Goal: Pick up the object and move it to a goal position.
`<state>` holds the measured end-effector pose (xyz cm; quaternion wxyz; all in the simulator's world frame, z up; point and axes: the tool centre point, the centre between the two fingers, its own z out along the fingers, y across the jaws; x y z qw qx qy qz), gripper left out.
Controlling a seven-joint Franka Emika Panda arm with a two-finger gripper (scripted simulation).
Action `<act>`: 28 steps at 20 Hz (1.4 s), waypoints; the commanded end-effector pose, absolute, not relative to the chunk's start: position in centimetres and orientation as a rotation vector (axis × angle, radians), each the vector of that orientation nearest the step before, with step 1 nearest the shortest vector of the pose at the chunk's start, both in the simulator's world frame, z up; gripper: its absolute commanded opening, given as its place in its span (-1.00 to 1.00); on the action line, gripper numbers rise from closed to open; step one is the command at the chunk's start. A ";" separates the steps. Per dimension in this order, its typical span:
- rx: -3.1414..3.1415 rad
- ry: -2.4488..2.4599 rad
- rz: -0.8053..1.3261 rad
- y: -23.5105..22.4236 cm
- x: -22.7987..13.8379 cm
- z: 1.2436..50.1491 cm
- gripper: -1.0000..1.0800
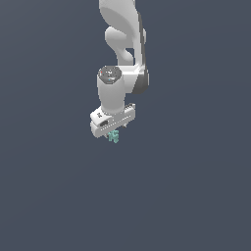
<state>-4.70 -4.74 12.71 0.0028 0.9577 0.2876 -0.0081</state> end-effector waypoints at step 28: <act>2.667 1.660 0.000 -6.7 -8.4 9.8 0.92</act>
